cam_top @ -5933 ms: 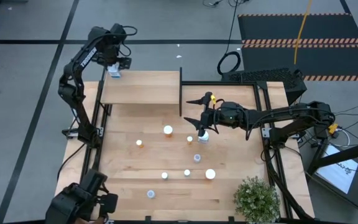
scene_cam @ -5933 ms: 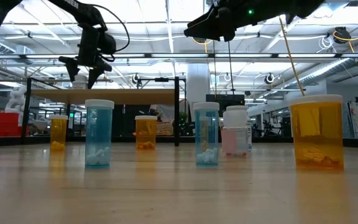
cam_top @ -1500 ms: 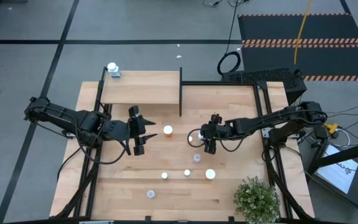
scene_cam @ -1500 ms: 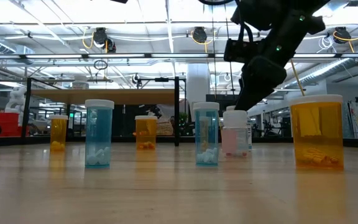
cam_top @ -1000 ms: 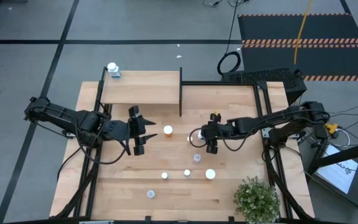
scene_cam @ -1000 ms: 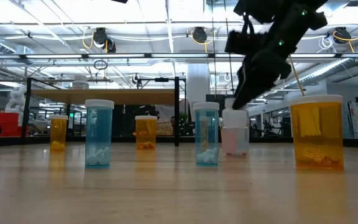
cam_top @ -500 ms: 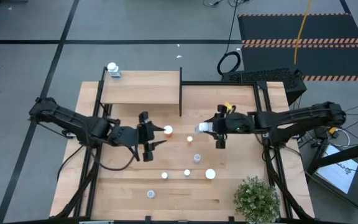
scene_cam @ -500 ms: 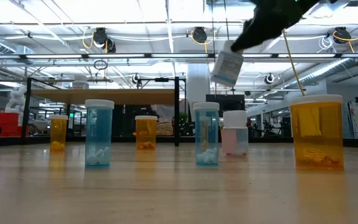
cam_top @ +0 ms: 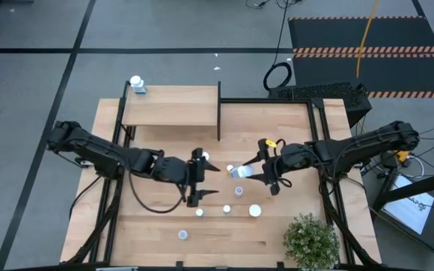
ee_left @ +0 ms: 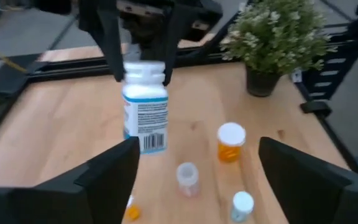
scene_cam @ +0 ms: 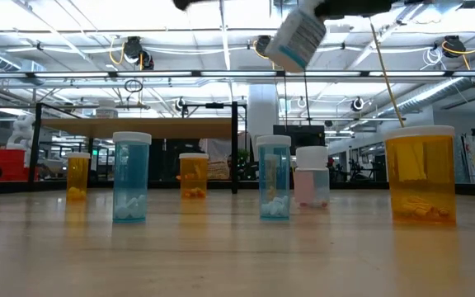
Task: Pick and place medicine bottles onto shelf by color
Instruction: Put the white pill bottle on the shelf aligned with the other white pill bottle
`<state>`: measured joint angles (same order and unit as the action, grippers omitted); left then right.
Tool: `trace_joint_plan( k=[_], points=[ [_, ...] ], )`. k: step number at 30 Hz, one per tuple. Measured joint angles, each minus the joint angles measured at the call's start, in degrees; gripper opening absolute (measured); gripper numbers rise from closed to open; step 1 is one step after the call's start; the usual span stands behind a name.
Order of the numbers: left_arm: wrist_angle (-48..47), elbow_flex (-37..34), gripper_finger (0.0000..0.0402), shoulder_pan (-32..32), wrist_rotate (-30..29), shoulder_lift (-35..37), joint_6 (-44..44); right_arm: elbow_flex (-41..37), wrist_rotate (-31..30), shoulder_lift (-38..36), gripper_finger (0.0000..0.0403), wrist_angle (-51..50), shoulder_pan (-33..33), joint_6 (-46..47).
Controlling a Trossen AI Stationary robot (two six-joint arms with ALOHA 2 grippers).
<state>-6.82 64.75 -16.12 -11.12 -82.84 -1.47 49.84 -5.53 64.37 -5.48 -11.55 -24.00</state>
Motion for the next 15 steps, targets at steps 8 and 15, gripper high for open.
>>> trace_joint_plan(
  k=[8,15],
  points=[
    [4.03,-0.04,0.0384,4.58,5.66,-4.83,-0.53,-0.02,2.99,2.27,0.019,0.99,-1.72,-7.47],
    [7.7,-0.04,0.039,7.43,15.46,-8.8,-0.25,-0.02,2.99,4.67,0.0189,4.71,-1.75,-12.52]
  ],
)
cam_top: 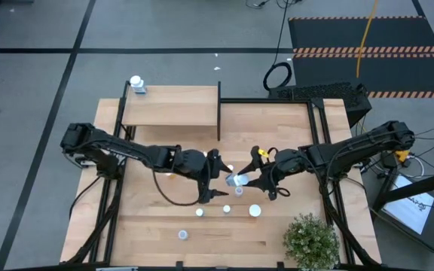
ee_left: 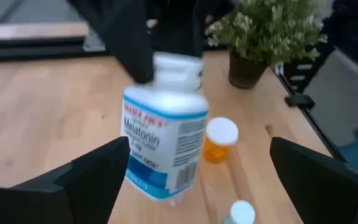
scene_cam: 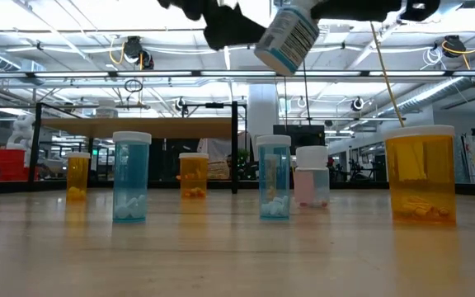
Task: Pick and place medicine bottles onto shelf by color
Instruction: Put the white pill bottle on the shelf aligned with the other white pill bottle
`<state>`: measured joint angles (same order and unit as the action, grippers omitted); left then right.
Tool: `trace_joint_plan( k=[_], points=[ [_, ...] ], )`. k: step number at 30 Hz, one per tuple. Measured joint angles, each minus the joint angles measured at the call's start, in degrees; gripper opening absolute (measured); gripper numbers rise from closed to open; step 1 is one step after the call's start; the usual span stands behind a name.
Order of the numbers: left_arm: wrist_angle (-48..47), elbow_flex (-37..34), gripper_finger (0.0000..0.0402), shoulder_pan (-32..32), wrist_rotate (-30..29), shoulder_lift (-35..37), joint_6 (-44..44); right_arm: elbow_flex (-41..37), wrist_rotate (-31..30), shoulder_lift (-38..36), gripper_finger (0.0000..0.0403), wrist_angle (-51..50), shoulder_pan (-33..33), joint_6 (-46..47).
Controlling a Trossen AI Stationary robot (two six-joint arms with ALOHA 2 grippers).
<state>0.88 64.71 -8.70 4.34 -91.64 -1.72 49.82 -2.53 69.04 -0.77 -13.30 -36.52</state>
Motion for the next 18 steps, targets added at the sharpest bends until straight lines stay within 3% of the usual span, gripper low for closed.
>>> trace_joint_plan(
  k=[8,13,18],
  points=[
    [1.6,-0.02,0.039,2.64,4.45,-2.82,-0.04,0.02,2.86,3.25,0.019,3.93,0.0,-6.77],
    [1.0,-0.11,0.039,3.31,10.46,-4.21,1.56,-0.04,2.85,4.31,0.0191,5.96,0.0,-8.62],
    [1.88,-0.02,0.0386,3.33,11.24,-5.17,2.75,0.0,3.48,4.21,0.0191,6.06,-0.07,-10.26]
  ],
)
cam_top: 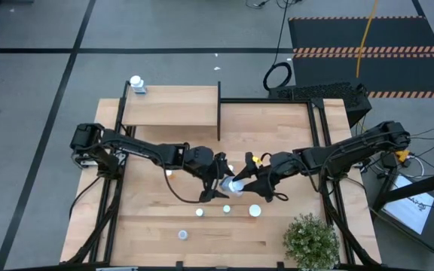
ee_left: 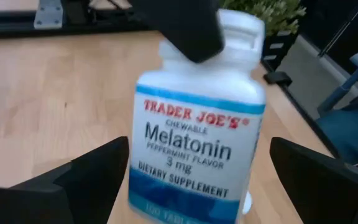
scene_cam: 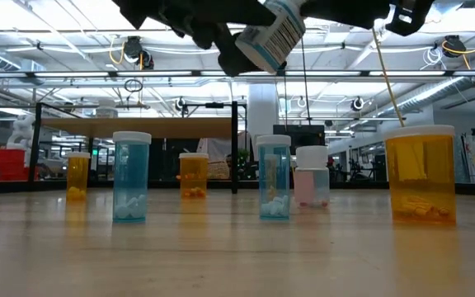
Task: Pick and place medicine bottles onto shelf by color
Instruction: Put the white pill bottle on the shelf aligned with the other white pill bottle
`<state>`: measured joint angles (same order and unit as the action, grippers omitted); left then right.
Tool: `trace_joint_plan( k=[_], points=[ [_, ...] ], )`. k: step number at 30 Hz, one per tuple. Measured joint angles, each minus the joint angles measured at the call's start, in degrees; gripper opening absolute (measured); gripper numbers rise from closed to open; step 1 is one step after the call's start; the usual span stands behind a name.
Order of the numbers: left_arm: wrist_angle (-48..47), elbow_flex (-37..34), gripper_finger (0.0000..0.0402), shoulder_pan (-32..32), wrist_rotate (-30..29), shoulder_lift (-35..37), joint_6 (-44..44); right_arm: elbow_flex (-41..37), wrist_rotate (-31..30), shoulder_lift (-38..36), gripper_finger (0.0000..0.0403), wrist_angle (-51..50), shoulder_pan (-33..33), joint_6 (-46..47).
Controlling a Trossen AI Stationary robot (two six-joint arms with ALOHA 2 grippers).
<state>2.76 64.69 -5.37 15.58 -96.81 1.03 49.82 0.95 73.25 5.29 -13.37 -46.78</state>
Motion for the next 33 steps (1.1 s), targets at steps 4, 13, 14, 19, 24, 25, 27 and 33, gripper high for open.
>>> trace_joint_plan(
  k=[4,13,14,19,24,25,27,33],
  points=[
    [0.61,0.02,0.035,0.0,0.18,0.12,0.79,0.0,0.77,-0.01,0.0191,0.08,-0.22,-0.65],
    [0.42,0.02,0.0243,0.24,0.31,0.06,1.75,0.0,0.78,-0.02,0.0192,-0.13,-0.26,-1.32],
    [0.43,0.02,0.0243,0.35,0.34,0.06,1.78,0.0,0.75,0.0,0.0192,-0.16,-0.26,-1.54],
    [0.33,0.02,0.0256,0.59,0.01,0.06,1.73,0.0,-0.33,-0.02,0.02,-0.26,-0.26,-1.7],
    [0.49,0.02,0.0274,0.61,-0.45,0.19,1.71,0.0,-0.92,-0.02,0.0227,0.21,-0.24,-1.04],
    [0.27,0.02,0.0268,0.63,-0.47,0.49,1.73,0.0,-0.95,-0.02,0.0233,0.17,-0.24,-0.71],
    [-0.05,0.02,0.0252,0.61,-0.69,1.22,1.88,0.01,-1.04,-0.02,0.0244,0.34,-0.24,-0.01],
    [-4.81,0.02,0.0238,0.48,-2.54,5.6,1.83,0.04,-7.11,-1.0,0.0267,2.44,-1.02,6.58]
  ],
)
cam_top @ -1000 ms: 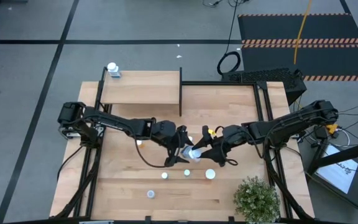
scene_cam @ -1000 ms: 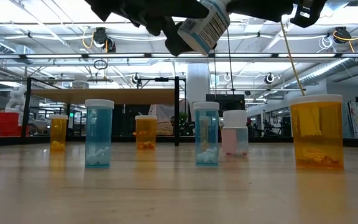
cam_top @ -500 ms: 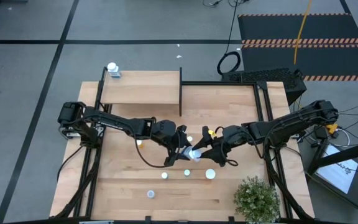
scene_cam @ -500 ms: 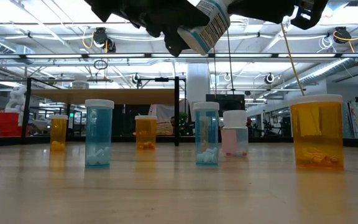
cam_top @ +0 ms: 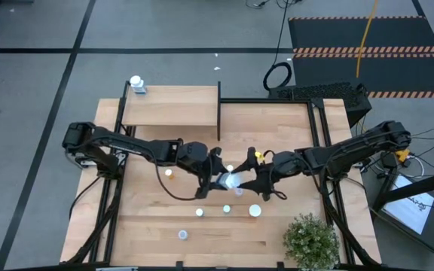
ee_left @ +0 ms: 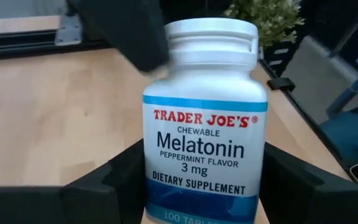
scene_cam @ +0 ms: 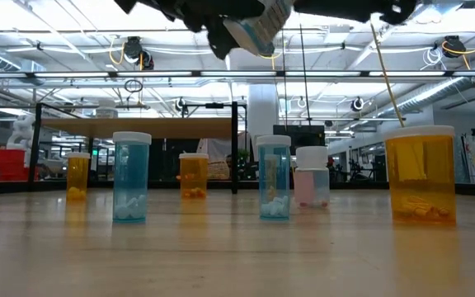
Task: Pick and place medicine bottles onto shelf by color
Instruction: Put the white pill bottle on the shelf aligned with the other white pill bottle
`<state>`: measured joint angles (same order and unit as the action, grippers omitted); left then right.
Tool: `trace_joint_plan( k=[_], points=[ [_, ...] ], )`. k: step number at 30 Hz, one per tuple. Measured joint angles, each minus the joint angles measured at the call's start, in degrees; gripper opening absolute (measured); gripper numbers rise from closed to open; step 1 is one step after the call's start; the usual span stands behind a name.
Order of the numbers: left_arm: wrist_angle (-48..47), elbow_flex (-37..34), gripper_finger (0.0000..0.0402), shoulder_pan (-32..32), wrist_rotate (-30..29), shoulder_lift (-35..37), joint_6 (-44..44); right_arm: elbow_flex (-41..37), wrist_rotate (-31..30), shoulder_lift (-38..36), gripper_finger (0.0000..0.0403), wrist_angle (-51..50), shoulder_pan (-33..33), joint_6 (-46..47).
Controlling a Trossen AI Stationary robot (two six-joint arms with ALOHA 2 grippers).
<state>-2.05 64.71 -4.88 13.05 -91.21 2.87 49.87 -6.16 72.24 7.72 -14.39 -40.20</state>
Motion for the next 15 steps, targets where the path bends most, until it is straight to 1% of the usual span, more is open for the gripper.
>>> trace_joint_plan(
  k=[3,5,7,9,13,15],
  points=[
    [-3.64,0.07,0.0255,-0.65,-4.65,2.33,-0.25,0.0,-5.44,-0.45,0.0279,5.08,-1.2,5.18],
    [-6.55,-0.02,0.0265,-1.5,-8.8,4.09,-0.48,0.0,-9.98,-0.5,0.0287,8.76,-1.87,9.73],
    [-6.01,0.04,0.0266,-2.33,-13.2,5.51,-1.22,0.0,-15.05,-0.48,0.0294,11.31,-2.31,15.24],
    [-5.87,0.04,0.0259,-3.18,-17.21,6.78,-2.19,0.0,-18.88,-0.51,0.03,12.6,-2.31,20.0],
    [-4.51,-0.09,0.0241,-4.4,-25.41,7.93,-2.97,0.02,-20.99,-0.61,0.0302,12.98,-1.15,27.94],
    [-3.29,-0.11,0.024,-4.99,-29.95,7.95,-2.93,0.04,-21.1,-0.65,0.03,13.66,-0.55,31.89]
  ],
)
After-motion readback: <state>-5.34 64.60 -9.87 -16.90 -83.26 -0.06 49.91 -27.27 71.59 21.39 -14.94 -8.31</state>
